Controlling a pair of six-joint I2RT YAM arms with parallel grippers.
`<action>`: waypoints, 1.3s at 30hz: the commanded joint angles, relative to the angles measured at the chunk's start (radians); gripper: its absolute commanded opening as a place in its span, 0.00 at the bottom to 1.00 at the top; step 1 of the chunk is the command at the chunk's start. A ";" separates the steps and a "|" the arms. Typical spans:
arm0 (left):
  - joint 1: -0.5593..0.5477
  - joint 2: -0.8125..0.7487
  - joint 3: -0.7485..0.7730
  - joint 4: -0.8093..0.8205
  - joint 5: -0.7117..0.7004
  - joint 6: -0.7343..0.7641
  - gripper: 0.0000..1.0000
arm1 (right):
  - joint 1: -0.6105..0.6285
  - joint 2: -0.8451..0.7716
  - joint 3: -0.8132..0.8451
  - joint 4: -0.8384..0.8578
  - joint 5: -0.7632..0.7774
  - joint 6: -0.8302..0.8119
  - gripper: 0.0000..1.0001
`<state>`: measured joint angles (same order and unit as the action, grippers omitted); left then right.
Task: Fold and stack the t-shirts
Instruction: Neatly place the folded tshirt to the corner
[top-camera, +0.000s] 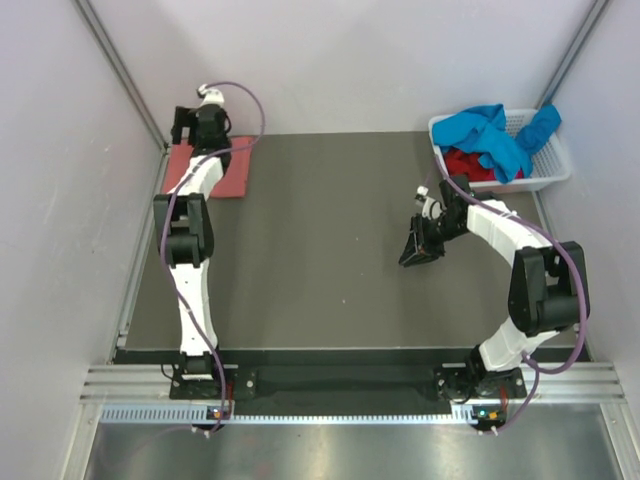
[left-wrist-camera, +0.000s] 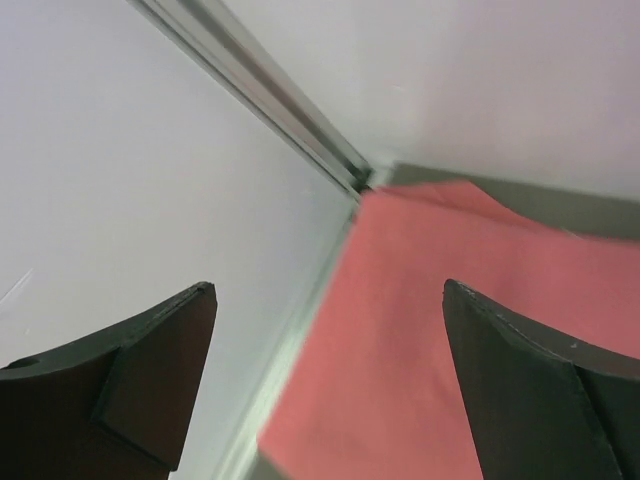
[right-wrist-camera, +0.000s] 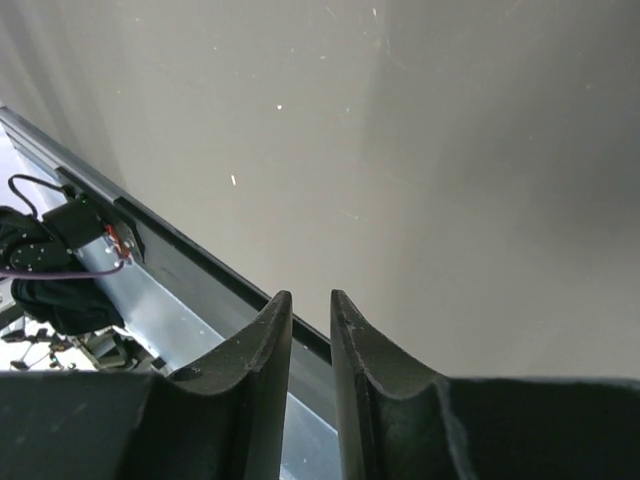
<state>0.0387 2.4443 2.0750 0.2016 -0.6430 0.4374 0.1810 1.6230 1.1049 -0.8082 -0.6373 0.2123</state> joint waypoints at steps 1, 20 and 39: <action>-0.132 -0.310 -0.154 -0.051 0.008 -0.202 0.99 | 0.014 -0.034 0.061 0.021 0.001 0.007 0.23; -0.427 -1.486 -1.445 -0.214 0.792 -1.072 0.99 | 0.035 -0.469 -0.367 0.486 0.060 0.258 0.35; -0.430 -2.423 -2.131 -0.064 1.036 -1.554 0.99 | 0.055 -1.385 -1.200 0.881 0.249 0.637 1.00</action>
<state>-0.3916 0.0593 0.0429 -0.0769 0.3248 -1.0004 0.2234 0.3729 0.0319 0.1017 -0.4332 0.8001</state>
